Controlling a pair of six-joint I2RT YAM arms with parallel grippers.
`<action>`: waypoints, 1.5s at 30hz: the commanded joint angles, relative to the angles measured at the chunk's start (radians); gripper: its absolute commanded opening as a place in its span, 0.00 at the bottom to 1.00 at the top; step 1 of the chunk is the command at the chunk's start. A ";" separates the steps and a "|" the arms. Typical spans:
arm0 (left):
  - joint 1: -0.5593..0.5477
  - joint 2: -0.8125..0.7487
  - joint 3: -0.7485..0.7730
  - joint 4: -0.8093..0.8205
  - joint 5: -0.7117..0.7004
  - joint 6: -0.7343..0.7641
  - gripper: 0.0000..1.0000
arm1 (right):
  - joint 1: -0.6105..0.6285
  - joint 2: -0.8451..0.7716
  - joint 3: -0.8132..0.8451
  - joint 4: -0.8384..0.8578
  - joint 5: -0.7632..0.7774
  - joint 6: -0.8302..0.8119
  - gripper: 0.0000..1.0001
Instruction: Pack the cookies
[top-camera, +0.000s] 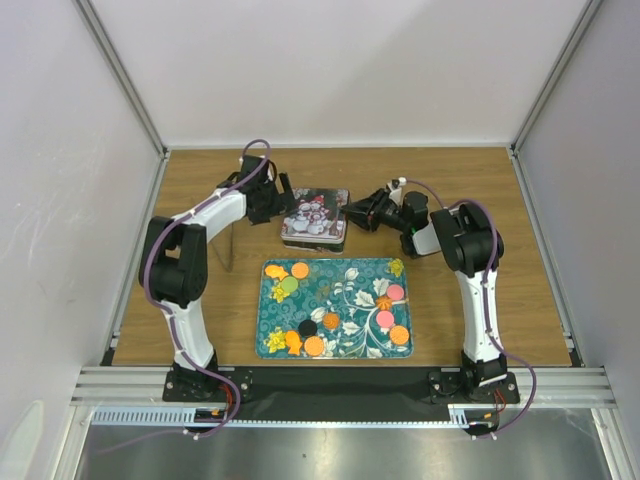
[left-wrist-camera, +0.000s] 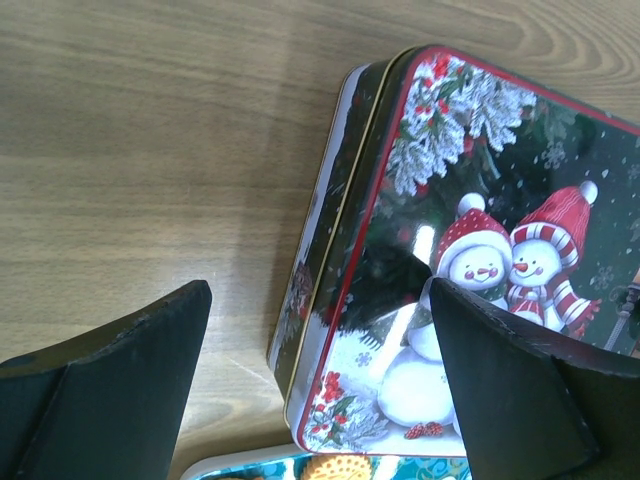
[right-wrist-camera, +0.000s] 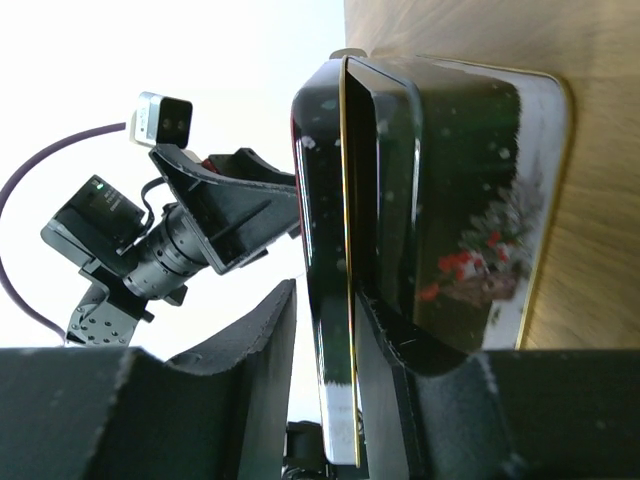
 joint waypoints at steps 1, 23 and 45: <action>-0.017 0.019 0.060 -0.006 -0.026 0.036 0.97 | -0.021 -0.060 -0.031 0.059 -0.017 -0.027 0.35; -0.063 0.086 0.180 -0.088 -0.056 0.126 0.97 | -0.062 -0.163 -0.091 -0.134 0.004 -0.199 0.43; -0.084 0.117 0.227 -0.120 -0.096 0.152 0.96 | 0.022 -0.212 0.194 -0.824 0.179 -0.635 0.74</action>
